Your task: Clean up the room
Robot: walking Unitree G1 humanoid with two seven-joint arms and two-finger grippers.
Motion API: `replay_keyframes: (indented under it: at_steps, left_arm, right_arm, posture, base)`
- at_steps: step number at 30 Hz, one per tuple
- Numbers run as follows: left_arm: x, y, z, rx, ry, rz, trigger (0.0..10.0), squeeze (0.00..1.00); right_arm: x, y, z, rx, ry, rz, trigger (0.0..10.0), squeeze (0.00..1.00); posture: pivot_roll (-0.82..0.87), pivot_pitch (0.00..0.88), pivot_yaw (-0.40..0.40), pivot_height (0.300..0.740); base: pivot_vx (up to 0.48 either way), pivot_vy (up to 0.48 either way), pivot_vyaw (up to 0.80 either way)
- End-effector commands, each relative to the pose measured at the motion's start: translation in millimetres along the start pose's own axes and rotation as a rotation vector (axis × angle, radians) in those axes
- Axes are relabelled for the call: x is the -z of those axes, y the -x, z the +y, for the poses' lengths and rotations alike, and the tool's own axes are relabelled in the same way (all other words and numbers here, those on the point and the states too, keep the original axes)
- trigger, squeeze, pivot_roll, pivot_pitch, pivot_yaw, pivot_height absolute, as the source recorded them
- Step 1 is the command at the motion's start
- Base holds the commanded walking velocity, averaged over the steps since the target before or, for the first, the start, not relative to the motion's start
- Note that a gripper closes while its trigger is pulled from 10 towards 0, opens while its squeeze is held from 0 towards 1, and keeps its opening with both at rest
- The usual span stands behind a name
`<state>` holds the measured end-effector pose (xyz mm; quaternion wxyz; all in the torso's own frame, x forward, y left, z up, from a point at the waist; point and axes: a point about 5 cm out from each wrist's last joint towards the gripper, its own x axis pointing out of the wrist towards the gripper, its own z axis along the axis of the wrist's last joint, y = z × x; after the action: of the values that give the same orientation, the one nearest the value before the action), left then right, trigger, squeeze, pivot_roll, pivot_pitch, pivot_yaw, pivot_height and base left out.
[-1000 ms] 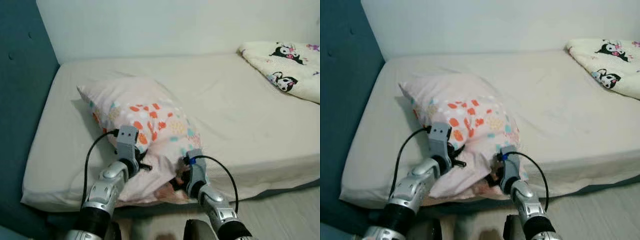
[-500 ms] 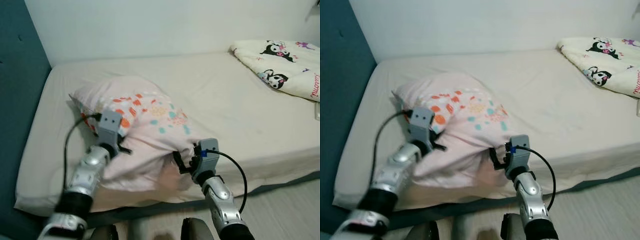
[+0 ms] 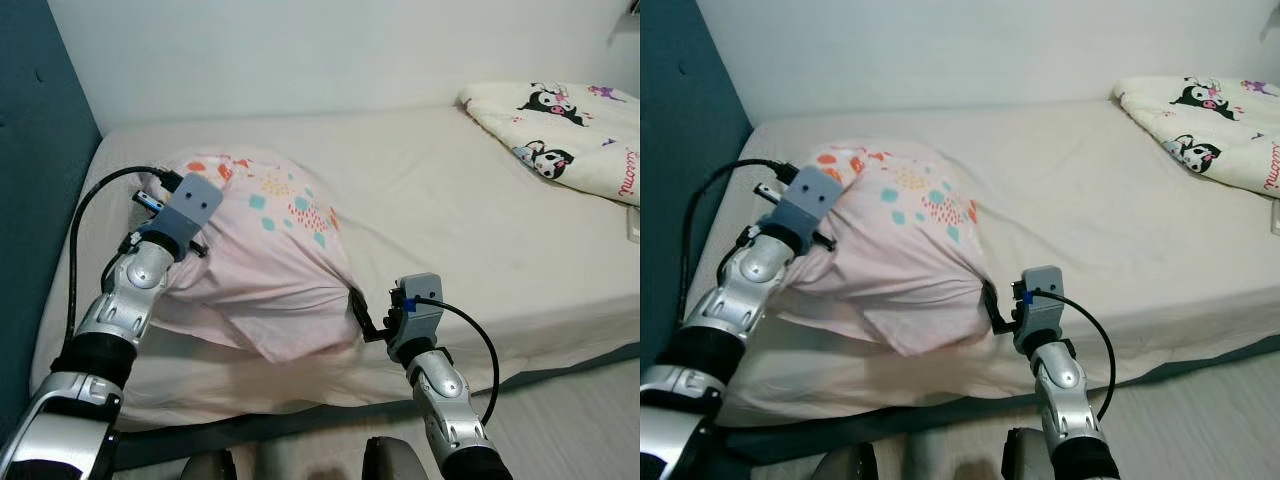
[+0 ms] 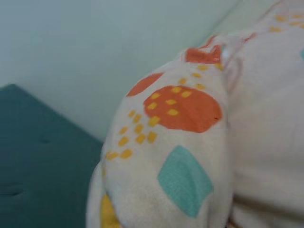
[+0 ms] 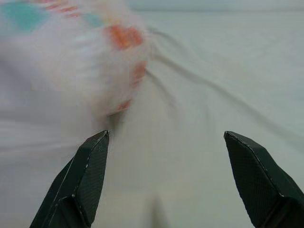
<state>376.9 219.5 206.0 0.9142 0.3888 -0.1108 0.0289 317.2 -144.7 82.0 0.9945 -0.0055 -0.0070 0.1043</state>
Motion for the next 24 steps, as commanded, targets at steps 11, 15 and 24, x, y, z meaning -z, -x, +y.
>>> replay_keyframes:
  at_steps: [11, 15, 24]
  left_arm:
    - [51.6, 12.7, 57.2, -0.190, -0.267, 0.205, 0.0, 0.00]
    - [80.5, 27.8, 46.0, -0.135, -0.159, 0.367, 0.0, 0.00]
    - [122.2, 60.2, 48.9, -0.258, -0.053, 0.597, 0.0, 0.00]
  right_arm:
    - [4.7, 1.3, -2.2, 0.004, -0.004, 0.023, 10.0, 0.00]
    - [6.6, 1.1, 0.0, -0.019, -0.015, 0.038, 10.0, 0.00]
    - [7.1, 0.8, 3.0, -0.050, -0.020, 0.046, 10.0, 0.00]
  posture:
    - [0.08, 0.079, -0.074, 0.586]
    - [0.08, 0.081, -0.075, 0.586]
    - [0.07, 0.087, -0.067, 0.586]
  base:
    - [0.000, 0.000, 0.00]
    - [0.000, 0.000, 0.00]
    - [0.000, 0.000, 0.00]
